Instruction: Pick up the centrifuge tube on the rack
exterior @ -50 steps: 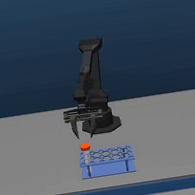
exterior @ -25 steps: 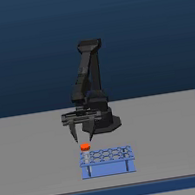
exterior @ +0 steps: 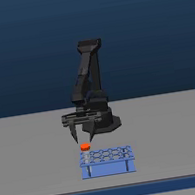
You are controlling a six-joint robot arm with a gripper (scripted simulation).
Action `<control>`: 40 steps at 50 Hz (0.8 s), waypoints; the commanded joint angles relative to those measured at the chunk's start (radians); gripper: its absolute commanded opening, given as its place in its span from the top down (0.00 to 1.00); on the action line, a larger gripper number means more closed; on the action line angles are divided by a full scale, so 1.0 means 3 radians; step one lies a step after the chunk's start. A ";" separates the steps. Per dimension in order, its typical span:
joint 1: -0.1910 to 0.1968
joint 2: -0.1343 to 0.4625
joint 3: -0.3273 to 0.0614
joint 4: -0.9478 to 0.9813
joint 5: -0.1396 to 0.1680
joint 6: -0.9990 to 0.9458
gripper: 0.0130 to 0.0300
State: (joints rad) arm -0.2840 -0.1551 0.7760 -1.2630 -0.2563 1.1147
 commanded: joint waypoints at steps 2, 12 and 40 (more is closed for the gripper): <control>0.0001 0.0014 0.0013 0.0102 -0.0010 -0.0126 0.00; 0.0000 0.0054 0.0031 0.0294 -0.0032 -0.0326 0.00; 0.0000 0.0224 0.0135 0.1108 -0.0169 -0.1173 0.00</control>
State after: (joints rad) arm -0.2840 -0.0906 0.8147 -0.9471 -0.2969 0.7935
